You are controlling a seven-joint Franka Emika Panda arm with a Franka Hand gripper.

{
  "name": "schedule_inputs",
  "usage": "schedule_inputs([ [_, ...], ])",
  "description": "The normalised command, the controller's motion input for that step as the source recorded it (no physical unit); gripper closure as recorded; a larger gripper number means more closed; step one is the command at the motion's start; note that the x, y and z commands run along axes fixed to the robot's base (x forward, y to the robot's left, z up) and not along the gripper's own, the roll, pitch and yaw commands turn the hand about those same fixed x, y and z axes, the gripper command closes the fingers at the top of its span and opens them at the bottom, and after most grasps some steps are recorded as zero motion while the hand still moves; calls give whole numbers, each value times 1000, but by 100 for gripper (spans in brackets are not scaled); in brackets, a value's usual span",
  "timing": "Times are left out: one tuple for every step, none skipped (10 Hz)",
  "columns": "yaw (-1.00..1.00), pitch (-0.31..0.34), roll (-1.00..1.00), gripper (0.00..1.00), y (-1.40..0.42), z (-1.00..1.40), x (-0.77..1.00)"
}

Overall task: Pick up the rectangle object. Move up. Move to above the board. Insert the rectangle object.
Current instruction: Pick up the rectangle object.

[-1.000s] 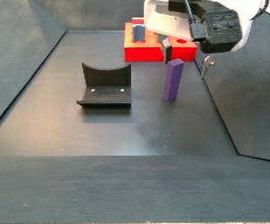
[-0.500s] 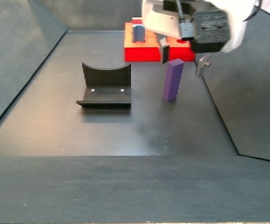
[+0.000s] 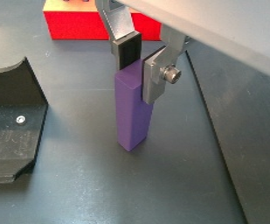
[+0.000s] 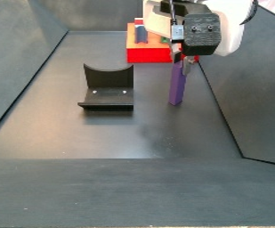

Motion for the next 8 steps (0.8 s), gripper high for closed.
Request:
schedule_inputs([
  [0,0,0,100,0,0,0],
  [0,0,0,100,0,0,0],
  [0,0,0,100,0,0,0],
  [0,0,0,100,0,0,0],
  [0,0,0,100,0,0,0],
  [0,0,0,100,0,0,0],
  [0,0,0,100,0,0,0],
  [0,0,0,100,0,0,0],
])
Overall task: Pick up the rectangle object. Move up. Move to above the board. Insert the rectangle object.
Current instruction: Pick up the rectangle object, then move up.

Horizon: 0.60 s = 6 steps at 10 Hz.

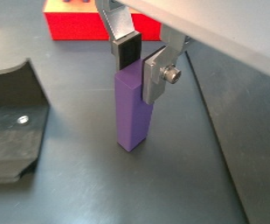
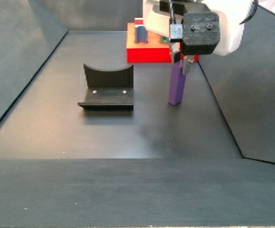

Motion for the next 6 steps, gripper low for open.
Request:
schedule_inputs([
  [0,0,0,100,0,0,0],
  [0,0,0,100,0,0,0],
  [0,0,0,100,0,0,0],
  [0,0,0,100,0,833,0],
  [41,9,-2,100,57,815,-11],
  [37,37,2,100,54,719,-30],
])
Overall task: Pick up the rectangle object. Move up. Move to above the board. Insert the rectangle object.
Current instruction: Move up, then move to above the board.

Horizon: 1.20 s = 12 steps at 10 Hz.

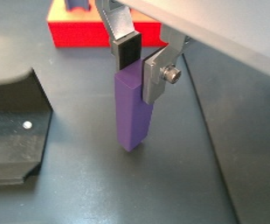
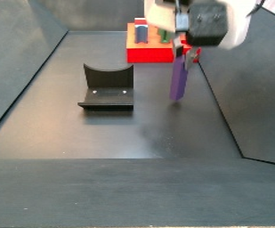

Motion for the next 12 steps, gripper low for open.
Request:
schedule_inputs([
  [15,45,16,100,31,535,-20],
  [2,52,33,100,22,320,-11],
  [-2,57,40,100,19,207,-7],
  [-179,-66,72,100,-123,1000,75],
  [-177,-57,72,100,-124,1000,74],
  [-128,-16,66,100,-112,1000,59],
  [-104,2,62,100,-107,1000,58],
  [-56,53,54,100,-99,1000,58],
  [-38,71,53,100,-94,1000,57],
  [-18,88,58,100,-88,1000,57],
  [-6,93,64,100,-85,1000,54],
  [2,93,67,100,-78,1000,51],
])
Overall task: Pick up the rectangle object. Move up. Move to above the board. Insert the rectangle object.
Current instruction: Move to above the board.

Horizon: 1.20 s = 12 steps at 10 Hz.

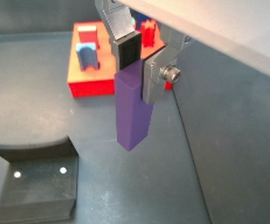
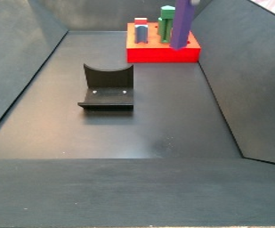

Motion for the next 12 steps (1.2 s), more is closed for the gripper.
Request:
schedule_inputs([
  [9,92,70,100,-72,1000,48],
  [13,89,72,100,-69,1000,45],
  [16,87,75,100,-64,1000,43],
  [17,91,76,100,-60,1000,42],
  [18,90,75,100,-52,1000,41],
  [17,90,72,100,-44,974,34],
  [17,89,70,100,-31,809,27],
  [17,89,68,100,-15,592,16],
  [18,87,66,100,-9,430,11],
  [18,87,66,100,-8,271,8],
  [1000,71,16,100,-1000,-126,194],
  [1000,67,21,100,-1000,-137,199],
])
